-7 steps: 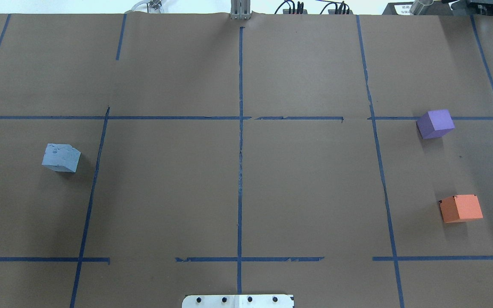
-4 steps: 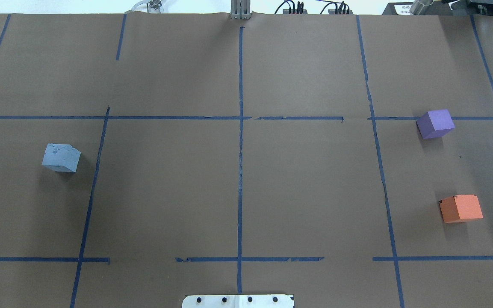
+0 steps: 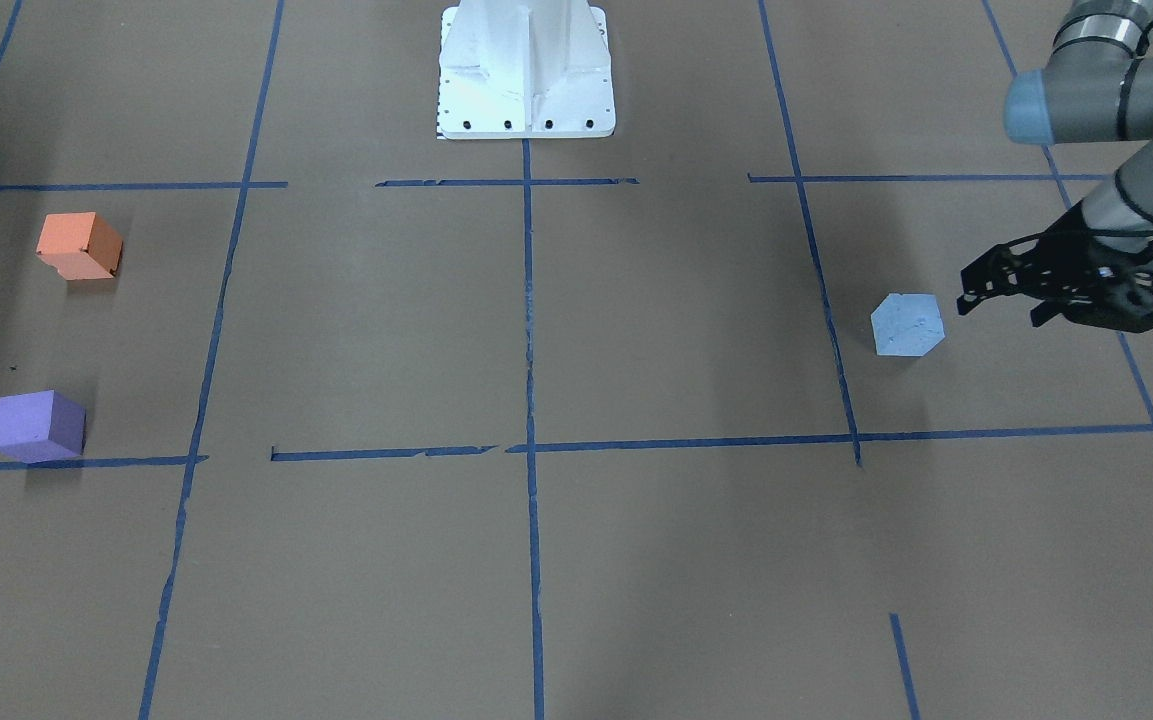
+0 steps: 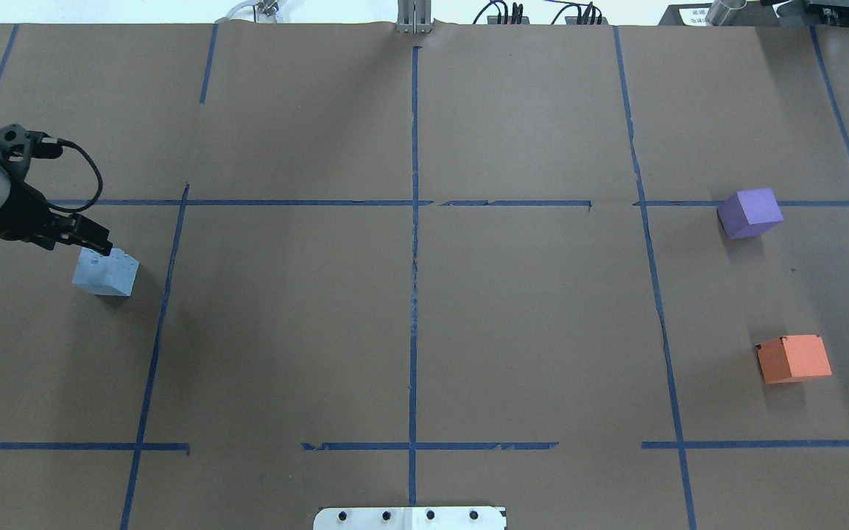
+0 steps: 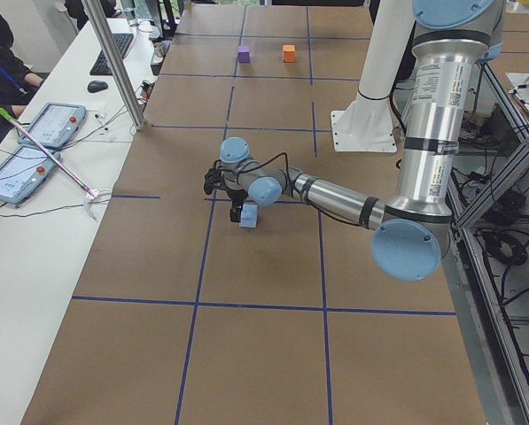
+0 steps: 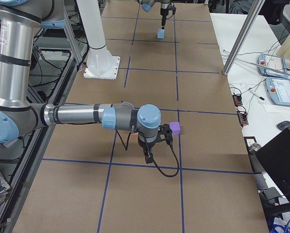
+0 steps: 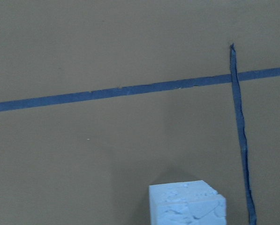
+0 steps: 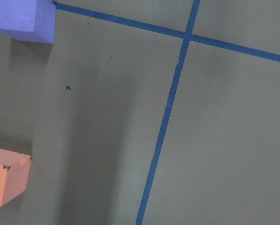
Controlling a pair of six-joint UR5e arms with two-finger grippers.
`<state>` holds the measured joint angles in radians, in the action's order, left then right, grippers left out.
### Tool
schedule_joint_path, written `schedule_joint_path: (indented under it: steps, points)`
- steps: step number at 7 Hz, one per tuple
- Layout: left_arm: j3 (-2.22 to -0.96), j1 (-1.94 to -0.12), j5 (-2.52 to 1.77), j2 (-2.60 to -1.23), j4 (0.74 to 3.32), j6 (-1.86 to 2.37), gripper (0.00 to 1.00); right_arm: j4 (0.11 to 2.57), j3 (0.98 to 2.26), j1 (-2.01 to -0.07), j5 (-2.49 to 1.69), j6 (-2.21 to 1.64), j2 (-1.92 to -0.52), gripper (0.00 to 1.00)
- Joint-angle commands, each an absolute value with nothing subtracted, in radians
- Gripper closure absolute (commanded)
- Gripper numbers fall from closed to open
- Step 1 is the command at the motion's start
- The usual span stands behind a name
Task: Place blue block between orange and purple blocks
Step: 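Lower the left gripper onto the light blue cube and grasp it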
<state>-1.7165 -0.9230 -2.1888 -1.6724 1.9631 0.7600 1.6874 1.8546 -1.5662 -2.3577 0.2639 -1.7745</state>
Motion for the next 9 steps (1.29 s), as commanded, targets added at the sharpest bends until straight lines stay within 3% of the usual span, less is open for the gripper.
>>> schedule_joint_path:
  steps: [1, 5, 6, 7, 8, 9]
  points:
    - [-1.703, -0.867, -2.163, -1.684, 1.964, 0.796, 0.0, 1.687, 1.855, -1.566, -2.358, 0.264, -1.778, 0.0]
    - [-1.643, -0.813, -2.085, -1.686, 1.963, 0.795, 0.0, 1.687, 1.853, -1.566, -2.358, 0.264, -1.778, 0.0]
    - [-1.643, -0.813, -2.079, -1.686, 1.963, 0.798, 0.22, 1.687, 1.853, -1.566, -2.358, 0.264, -1.778, 0.0]
    - [-1.65, -0.813, -2.079, -1.686, 1.96, 0.798, 0.64, 1.687, 1.855, -1.566, -2.358, 0.264, -1.779, 0.0]
    - [-1.669, -0.815, -2.085, -1.693, 1.951, 0.798, 0.76, 1.687, 1.855, -1.566, -2.358, 0.264, -1.779, 0.0]
    - [-1.686, -0.822, -2.082, -1.751, 1.903, 0.799, 0.76, 1.687, 1.855, -1.566, -2.358, 0.262, -1.779, 0.0]
